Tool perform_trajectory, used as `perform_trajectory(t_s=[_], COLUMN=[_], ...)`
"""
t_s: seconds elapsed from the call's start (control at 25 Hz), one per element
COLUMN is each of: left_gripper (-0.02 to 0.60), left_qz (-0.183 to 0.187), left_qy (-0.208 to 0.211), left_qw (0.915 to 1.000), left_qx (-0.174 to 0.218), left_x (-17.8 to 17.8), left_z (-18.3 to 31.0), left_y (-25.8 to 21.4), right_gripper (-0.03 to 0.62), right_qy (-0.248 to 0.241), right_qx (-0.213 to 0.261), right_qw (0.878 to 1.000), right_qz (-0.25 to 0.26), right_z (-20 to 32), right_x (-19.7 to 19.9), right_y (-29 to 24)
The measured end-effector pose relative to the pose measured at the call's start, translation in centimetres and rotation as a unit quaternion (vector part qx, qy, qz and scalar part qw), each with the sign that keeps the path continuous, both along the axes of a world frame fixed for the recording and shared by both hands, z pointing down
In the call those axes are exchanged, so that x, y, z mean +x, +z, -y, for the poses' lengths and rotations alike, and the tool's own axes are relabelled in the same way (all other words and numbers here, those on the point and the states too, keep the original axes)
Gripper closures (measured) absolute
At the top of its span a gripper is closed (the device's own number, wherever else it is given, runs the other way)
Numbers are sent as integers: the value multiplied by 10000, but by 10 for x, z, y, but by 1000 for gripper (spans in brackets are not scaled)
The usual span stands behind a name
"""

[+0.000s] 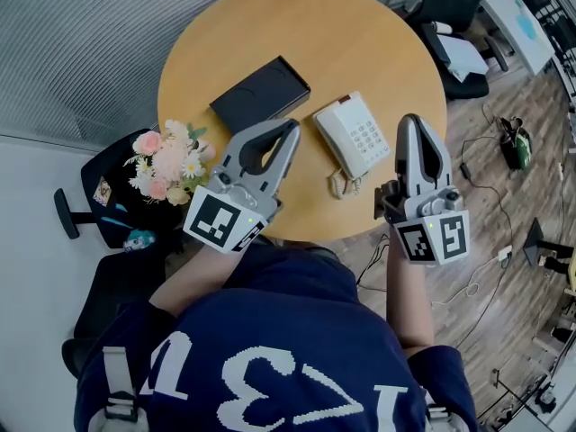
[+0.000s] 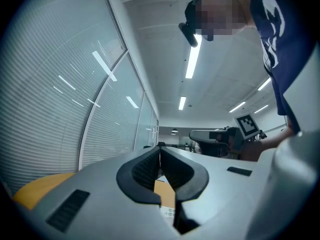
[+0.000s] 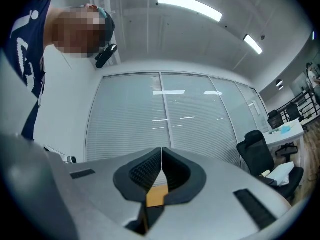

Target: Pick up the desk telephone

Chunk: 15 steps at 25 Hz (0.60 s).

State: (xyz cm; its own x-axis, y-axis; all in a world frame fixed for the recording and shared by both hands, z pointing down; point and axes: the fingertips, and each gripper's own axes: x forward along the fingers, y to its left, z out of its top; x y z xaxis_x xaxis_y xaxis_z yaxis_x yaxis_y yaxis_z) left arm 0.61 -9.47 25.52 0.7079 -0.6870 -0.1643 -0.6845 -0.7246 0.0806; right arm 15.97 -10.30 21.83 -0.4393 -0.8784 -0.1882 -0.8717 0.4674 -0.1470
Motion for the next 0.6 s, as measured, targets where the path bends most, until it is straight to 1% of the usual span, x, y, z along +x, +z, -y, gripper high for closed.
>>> perform_trajectory(t_s=[0.08, 0.2, 0.32, 0.44, 0.6], left_gripper=[566, 566, 566, 566, 565], left_qz=[74, 153, 130, 42, 32], left_qy=[-126, -180, -146, -49, 48], left_qw=[9999, 9995, 9991, 9977, 9962], left_qx=[-76, -230, -375, -670, -874], left_x=[0, -2, -2, 3, 11], left_z=[10, 20, 34, 42, 49], left_y=[6, 15, 22, 34, 48], right_gripper=[566, 566, 566, 566, 566], right_qy=[-13, -3, 73, 228, 242], right_qx=[-84, -180, -183, -265, -403], right_qw=[10000, 9998, 9998, 9992, 9988], right_qz=[22, 22, 51, 177, 168], right_z=[7, 16, 28, 33, 38], right_x=[7, 12, 17, 24, 21], right_y=[5, 11, 14, 21, 32])
